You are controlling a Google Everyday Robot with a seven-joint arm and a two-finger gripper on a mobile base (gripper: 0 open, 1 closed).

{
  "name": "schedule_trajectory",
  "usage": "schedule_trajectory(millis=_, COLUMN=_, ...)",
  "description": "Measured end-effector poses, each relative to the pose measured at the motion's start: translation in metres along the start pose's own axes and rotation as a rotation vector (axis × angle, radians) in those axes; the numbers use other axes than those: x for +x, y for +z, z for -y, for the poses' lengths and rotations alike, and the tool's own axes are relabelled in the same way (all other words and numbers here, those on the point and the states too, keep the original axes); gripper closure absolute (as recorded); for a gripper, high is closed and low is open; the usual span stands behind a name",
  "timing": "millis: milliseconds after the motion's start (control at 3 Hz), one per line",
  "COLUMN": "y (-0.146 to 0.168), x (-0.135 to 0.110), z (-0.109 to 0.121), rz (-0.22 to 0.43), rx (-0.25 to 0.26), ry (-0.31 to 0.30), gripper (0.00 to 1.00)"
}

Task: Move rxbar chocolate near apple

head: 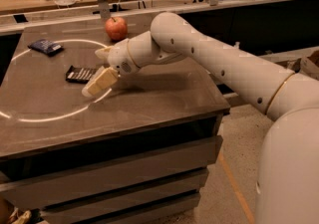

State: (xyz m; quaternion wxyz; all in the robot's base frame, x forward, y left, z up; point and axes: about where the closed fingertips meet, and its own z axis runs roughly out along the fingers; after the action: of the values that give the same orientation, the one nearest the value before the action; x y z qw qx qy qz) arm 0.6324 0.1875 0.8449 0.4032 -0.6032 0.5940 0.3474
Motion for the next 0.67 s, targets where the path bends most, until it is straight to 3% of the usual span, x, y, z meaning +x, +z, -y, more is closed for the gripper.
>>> schedule_trajectory(millis=333, y=0.002, x=0.011, z=-0.009, rz=-0.004, rx=-0.009, ry=0.023, gripper=0.47)
schedule_trajectory(millis=667, y=-0.008, x=0.014, z=-0.007, rz=0.0, rx=0.018, ry=0.035, gripper=0.7)
